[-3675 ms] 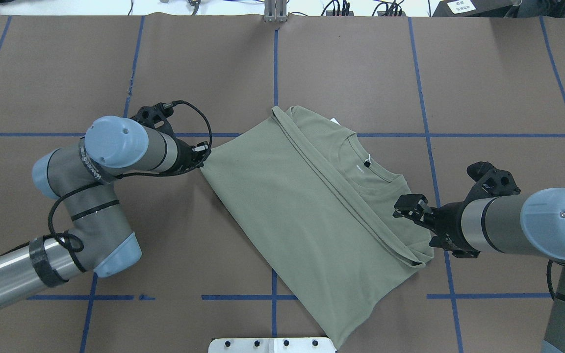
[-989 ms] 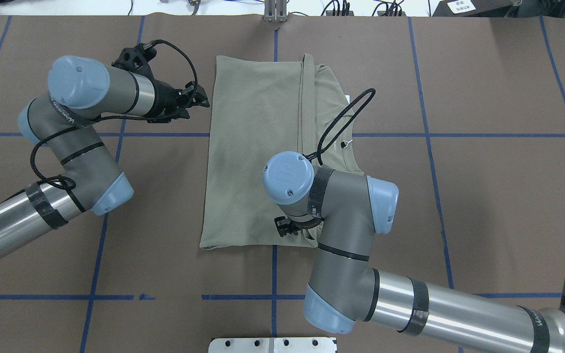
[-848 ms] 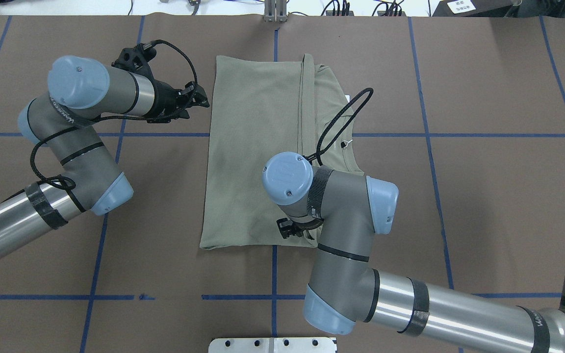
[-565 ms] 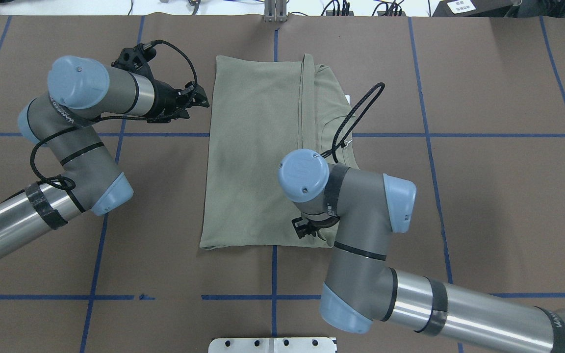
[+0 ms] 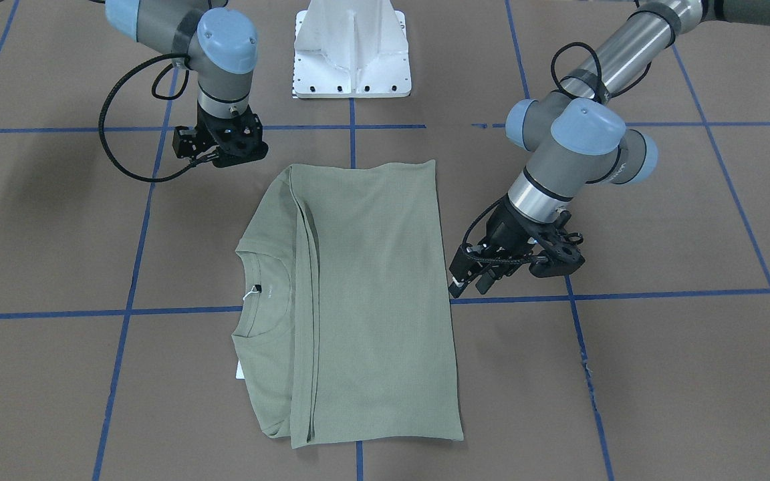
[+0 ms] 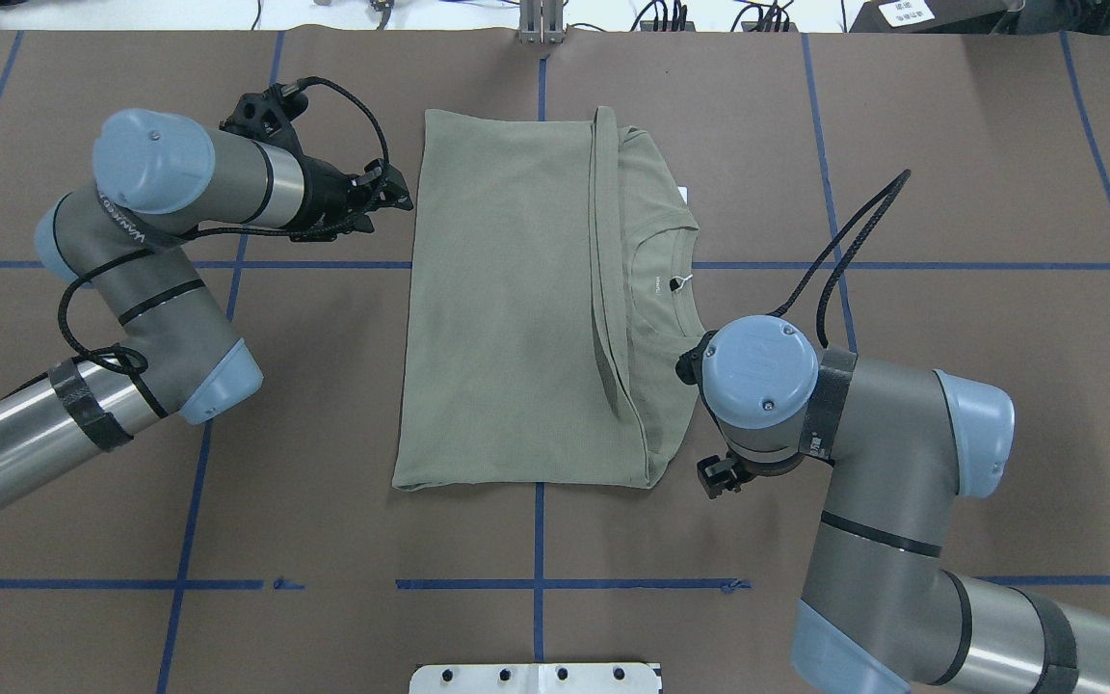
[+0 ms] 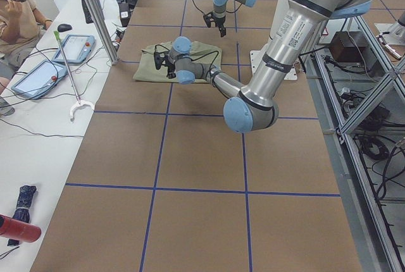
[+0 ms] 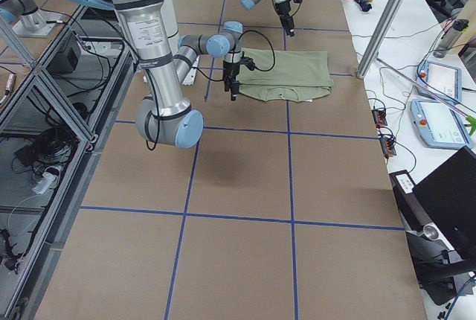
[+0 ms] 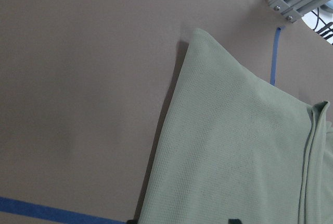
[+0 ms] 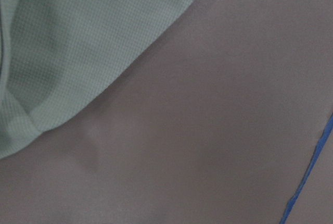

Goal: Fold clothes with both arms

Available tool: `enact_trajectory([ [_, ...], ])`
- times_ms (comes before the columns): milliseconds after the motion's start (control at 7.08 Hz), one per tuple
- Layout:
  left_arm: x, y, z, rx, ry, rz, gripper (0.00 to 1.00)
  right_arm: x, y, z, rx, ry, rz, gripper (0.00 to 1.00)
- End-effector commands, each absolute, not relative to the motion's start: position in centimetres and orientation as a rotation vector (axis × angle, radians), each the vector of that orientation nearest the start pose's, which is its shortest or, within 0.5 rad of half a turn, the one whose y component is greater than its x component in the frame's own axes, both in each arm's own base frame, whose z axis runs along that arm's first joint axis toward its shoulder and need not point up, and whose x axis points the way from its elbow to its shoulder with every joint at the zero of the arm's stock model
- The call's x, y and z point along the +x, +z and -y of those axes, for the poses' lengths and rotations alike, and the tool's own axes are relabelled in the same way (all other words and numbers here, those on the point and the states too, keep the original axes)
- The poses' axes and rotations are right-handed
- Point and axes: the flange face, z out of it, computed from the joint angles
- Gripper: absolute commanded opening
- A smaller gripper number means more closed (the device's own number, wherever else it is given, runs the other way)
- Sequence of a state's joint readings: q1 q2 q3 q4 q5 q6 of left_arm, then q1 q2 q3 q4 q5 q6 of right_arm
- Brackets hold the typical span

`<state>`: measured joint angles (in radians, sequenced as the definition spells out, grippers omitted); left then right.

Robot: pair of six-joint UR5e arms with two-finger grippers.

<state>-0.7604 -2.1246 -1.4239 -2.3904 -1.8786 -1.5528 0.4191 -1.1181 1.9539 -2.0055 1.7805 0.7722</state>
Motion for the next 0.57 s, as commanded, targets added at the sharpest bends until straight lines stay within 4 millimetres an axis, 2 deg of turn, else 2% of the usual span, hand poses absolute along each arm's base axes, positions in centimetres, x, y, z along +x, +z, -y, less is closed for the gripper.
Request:
enact_trajectory([
  [0,43.9,30.3,56.1,0.218,-0.453,-1.245,0.65,-49.2,26.3,37.2,0.087,-0.325,0.492,1.00],
  [283,43.8,30.1,56.1,0.219,-0.455,-1.248,0.65,-52.5,25.7,39.1,0.138,-0.226,0.619,1.00],
  [424,43.6,30.9,55.8,0.215,-0.457,-1.240,0.65,-55.3,24.6,40.5,0.152,-0.183,0.670,0.98],
])
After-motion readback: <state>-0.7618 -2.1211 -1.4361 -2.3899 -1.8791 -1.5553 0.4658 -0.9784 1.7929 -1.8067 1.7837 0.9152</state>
